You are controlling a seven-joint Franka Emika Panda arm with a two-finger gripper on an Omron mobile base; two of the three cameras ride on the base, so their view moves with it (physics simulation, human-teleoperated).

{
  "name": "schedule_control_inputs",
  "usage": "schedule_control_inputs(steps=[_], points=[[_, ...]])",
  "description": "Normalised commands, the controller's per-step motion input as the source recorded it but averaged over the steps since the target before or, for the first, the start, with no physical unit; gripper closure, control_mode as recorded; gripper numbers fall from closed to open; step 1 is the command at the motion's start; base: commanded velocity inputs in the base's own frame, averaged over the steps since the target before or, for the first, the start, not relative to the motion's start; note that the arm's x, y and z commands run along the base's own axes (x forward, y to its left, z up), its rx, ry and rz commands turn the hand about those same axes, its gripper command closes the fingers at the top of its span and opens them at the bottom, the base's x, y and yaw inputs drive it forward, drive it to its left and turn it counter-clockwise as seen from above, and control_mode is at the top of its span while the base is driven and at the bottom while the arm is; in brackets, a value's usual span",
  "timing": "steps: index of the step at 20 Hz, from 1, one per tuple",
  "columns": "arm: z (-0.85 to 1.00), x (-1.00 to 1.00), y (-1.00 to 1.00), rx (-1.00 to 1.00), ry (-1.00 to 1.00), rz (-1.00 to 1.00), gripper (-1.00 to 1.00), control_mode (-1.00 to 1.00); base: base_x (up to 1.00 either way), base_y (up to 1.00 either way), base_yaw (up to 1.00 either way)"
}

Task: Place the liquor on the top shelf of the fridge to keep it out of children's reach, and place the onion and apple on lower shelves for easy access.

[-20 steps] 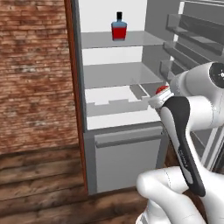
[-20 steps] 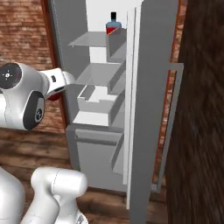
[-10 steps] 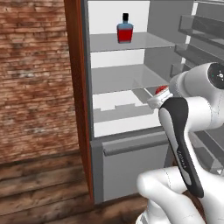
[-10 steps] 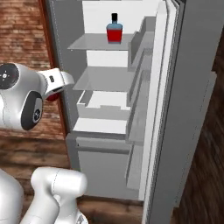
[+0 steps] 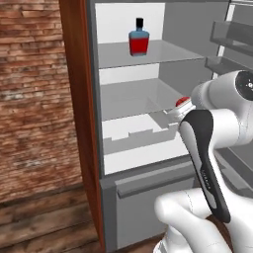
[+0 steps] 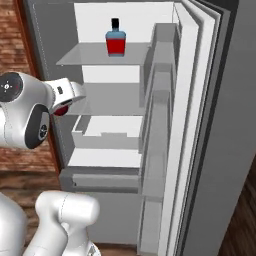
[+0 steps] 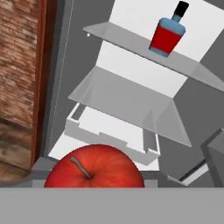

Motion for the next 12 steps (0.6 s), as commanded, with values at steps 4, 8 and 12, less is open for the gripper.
schedule_control_inputs(steps=[4,8,12], points=[[0.0,0.0,0.0,0.0,0.0,0.0,1.0,1.0,0.45,0.0,-0.17],[0.0,0.0,0.0,0.0,0.0,0.0,1.0,1.0,0.36,0.0,-0.14],[0.0,0.0,0.0,0.0,0.0,0.0,1.0,1.0,0.32,-0.01,-0.11]])
